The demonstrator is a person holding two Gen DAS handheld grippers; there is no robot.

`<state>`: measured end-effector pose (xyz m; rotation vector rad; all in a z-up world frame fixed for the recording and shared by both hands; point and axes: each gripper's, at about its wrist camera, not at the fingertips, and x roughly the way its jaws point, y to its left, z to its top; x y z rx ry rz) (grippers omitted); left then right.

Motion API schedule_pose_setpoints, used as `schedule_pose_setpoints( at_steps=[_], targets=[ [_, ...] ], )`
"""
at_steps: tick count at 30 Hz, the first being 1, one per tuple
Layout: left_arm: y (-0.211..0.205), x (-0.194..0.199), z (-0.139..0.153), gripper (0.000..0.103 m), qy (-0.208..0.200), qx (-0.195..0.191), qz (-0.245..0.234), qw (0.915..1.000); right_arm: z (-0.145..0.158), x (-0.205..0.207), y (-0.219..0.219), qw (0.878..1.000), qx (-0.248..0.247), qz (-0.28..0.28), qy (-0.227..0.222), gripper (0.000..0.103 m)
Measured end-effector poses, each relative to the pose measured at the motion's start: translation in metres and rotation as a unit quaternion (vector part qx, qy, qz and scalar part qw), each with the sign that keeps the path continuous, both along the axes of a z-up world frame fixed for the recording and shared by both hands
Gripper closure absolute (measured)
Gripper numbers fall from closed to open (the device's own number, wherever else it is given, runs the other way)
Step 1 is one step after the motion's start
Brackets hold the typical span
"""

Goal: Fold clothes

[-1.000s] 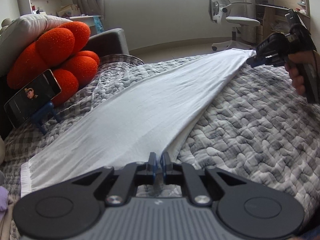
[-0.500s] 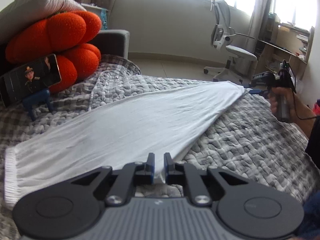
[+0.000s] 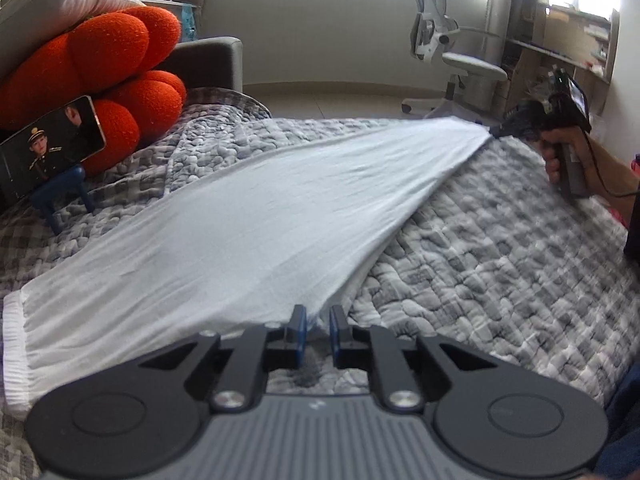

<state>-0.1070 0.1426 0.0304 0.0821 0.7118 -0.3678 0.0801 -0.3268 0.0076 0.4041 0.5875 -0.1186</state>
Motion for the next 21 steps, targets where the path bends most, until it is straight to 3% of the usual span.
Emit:
schedule_pose_setpoints(
  at_steps=[7, 9, 10, 12, 14, 17, 20, 21],
  targets=[
    [0.015, 0.010, 0.017, 0.090, -0.010, -0.072, 0.042, 0.9965, 0.024, -0.006, 0.033, 0.999, -0.013, 0.041, -0.031, 0.088],
    [0.005, 0.017, 0.009, 0.090, -0.003, -0.056, 0.047, 0.9973, 0.022, 0.000, 0.057, 0.995, -0.016, 0.091, -0.025, 0.087],
    [-0.001, 0.019, 0.004, 0.090, 0.001, -0.042, 0.047, 0.9980, 0.020, 0.002, 0.070, 0.992, -0.023, 0.120, -0.018, 0.080],
    [-0.011, 0.021, -0.007, 0.090, 0.010, -0.016, 0.047, 0.9987, 0.013, 0.003, 0.098, 0.982, -0.071, 0.174, -0.004, 0.067],
    [-0.015, 0.017, -0.014, 0.090, 0.012, -0.010, 0.043, 0.9989, 0.004, 0.001, 0.119, 0.969, -0.138, 0.206, 0.011, 0.065],
    [-0.012, 0.010, -0.017, 0.089, 0.011, -0.018, 0.042, 0.9989, -0.002, 0.003, 0.122, 0.962, -0.177, 0.207, 0.007, 0.063],
    [-0.005, 0.008, -0.016, 0.089, 0.014, -0.033, 0.044, 0.9984, 0.000, 0.015, 0.113, 0.973, -0.168, 0.158, 0.021, 0.063],
    [-0.005, 0.007, -0.017, 0.089, 0.014, -0.035, 0.045, 0.9983, 0.002, 0.016, 0.121, 0.971, -0.167, 0.167, 0.019, 0.062]
  ],
)
